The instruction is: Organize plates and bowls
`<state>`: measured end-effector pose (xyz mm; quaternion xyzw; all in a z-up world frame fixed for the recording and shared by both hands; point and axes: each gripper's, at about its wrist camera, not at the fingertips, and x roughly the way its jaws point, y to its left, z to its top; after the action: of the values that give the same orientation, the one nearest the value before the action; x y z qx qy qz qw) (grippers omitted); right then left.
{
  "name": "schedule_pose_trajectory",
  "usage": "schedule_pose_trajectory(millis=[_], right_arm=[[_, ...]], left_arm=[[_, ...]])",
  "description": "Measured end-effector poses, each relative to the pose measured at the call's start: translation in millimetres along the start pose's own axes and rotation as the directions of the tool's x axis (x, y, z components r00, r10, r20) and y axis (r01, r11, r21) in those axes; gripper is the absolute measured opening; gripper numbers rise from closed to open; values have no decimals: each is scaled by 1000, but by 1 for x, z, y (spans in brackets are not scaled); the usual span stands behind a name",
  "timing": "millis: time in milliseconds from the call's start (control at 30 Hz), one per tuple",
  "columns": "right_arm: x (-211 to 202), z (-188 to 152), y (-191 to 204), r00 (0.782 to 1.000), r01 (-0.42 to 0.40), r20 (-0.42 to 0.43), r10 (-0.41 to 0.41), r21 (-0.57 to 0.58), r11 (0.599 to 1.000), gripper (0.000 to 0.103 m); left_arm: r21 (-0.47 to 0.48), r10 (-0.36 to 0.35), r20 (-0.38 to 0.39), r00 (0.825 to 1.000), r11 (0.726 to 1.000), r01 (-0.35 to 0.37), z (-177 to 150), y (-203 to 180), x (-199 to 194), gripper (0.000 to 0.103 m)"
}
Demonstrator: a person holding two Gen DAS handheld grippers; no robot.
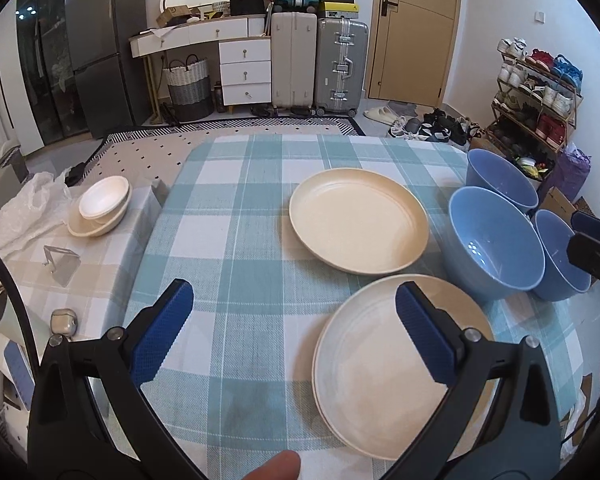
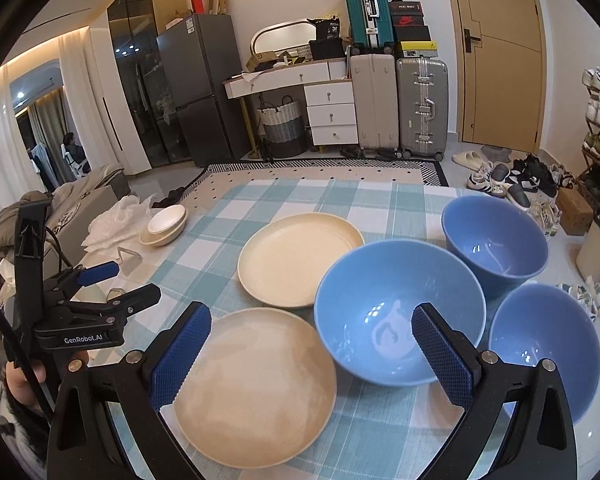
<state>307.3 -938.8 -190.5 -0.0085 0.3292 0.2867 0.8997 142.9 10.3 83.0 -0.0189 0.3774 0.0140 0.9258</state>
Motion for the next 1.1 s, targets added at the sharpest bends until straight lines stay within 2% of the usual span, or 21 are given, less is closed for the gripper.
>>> schedule_pose_trajectory(millis=[233,500,833,1100], right_arm=[[11,26,3,1000,-14,-3,14,-31,999,102],[29,48,0,1000,-15,-9,15,-45,999,102],[60,76,-13,999,35,-35,-36,-44,998,102],[89,90,-19,997,31,-72,-35,-50,998,102]], left_arm=[[15,28,6,1000,999,-29,21,1,6,101],[10,13,12,1000,1000,-14,45,-2,16,101],[-29,-4,-3,1000,1000,4,69,7,42,101],[-61,2,-16,1000,998,-3,84,20,63,101]])
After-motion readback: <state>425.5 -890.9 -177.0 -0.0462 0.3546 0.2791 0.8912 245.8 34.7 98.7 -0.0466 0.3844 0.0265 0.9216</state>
